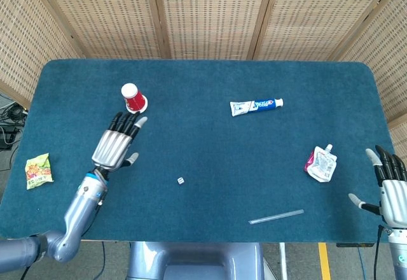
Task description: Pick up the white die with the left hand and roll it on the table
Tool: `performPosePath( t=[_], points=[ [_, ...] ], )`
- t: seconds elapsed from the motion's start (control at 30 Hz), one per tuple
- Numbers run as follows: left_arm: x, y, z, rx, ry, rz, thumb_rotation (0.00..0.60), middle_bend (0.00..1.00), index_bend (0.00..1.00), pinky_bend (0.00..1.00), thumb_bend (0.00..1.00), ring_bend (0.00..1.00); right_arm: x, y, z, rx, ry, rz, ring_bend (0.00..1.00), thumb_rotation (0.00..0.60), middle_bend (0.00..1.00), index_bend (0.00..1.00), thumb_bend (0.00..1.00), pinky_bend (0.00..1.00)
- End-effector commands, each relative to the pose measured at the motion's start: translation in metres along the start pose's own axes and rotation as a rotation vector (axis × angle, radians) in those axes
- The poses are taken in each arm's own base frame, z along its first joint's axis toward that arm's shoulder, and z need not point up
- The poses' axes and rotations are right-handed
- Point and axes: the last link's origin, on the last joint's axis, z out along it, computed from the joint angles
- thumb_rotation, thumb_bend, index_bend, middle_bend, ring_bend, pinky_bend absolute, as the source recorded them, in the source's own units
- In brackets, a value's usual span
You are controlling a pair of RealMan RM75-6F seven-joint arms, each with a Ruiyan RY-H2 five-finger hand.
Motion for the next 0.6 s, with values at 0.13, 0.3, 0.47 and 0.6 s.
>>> performPosePath(
  t=[0.13,0.3,0.47,0.6],
  points=[
    [-0.002,-0.053,-0.073,0.153,0.021,0.057,0.600,0.00,0.00,0.00,0.00,0.00,-0.001,-0.002,-0.002,0.004,-0.007,-0.026,0.00,0.600,0.00,0.03,0.09,0.00],
    [-0.008,-0.076,-0.122,0.227,-0.036,0.050,0.600,0.00,0.00,0.00,0.00,0.00,-0.003,-0.005,-0.003,0.020,-0.010,-0.102,0.00,0.600,0.00,0.00,0.09,0.00],
    [-0.011,-0.086,-0.155,0.267,-0.029,0.045,0.600,0.00,0.00,0.00,0.00,0.00,-0.005,-0.015,-0.004,0.042,-0.011,-0.115,0.00,0.600,0.00,0.00,0.09,0.00],
    [-0.008,-0.089,-0.172,0.275,-0.007,0.049,0.600,0.00,0.00,0.00,0.00,0.00,-0.009,-0.021,-0.004,0.063,-0.022,-0.124,0.00,0.600,0.00,0.00,0.09,0.00]
  ],
)
